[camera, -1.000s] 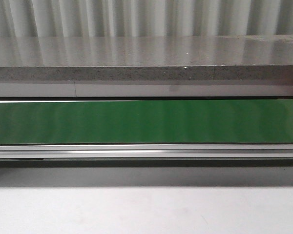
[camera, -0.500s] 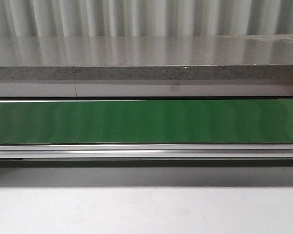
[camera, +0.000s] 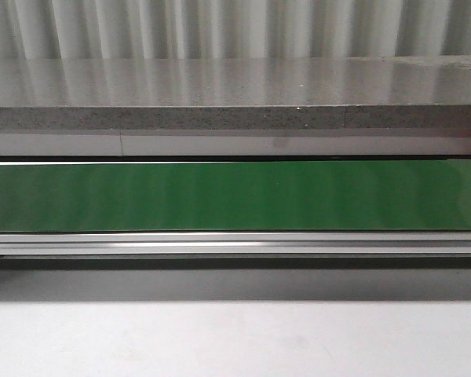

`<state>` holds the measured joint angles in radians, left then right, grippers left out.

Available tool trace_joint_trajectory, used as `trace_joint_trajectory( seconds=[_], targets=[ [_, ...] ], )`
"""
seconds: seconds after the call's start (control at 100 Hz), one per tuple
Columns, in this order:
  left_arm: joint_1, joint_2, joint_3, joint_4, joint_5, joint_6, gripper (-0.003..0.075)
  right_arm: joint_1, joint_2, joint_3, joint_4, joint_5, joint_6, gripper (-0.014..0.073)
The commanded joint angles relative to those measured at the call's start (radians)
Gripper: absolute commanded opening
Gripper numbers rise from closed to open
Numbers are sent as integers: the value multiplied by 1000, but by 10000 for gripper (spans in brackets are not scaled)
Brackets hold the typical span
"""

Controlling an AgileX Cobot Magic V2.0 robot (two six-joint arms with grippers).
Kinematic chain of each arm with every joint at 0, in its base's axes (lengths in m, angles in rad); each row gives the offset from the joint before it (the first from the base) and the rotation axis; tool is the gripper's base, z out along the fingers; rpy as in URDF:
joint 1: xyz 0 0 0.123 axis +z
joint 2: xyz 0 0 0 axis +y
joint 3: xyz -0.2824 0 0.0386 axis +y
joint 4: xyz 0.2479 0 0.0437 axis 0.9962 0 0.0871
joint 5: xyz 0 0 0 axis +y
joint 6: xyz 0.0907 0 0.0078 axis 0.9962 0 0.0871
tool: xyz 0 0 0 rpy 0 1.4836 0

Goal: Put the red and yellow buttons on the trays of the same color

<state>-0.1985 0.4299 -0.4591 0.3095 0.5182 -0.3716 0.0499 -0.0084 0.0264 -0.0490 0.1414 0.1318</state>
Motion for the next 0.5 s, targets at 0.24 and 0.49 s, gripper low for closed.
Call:
trace_joint_trajectory(
  seconds=[0.24,0.49],
  targets=[
    [-9,2,-29,15,-79,-2,-20,-1,-16,2,-13,-82,-8,-67],
    [-2,2,11,-10,-299,20,-20,-1,-16,2,-13,-82,-8,-67]
  ],
)
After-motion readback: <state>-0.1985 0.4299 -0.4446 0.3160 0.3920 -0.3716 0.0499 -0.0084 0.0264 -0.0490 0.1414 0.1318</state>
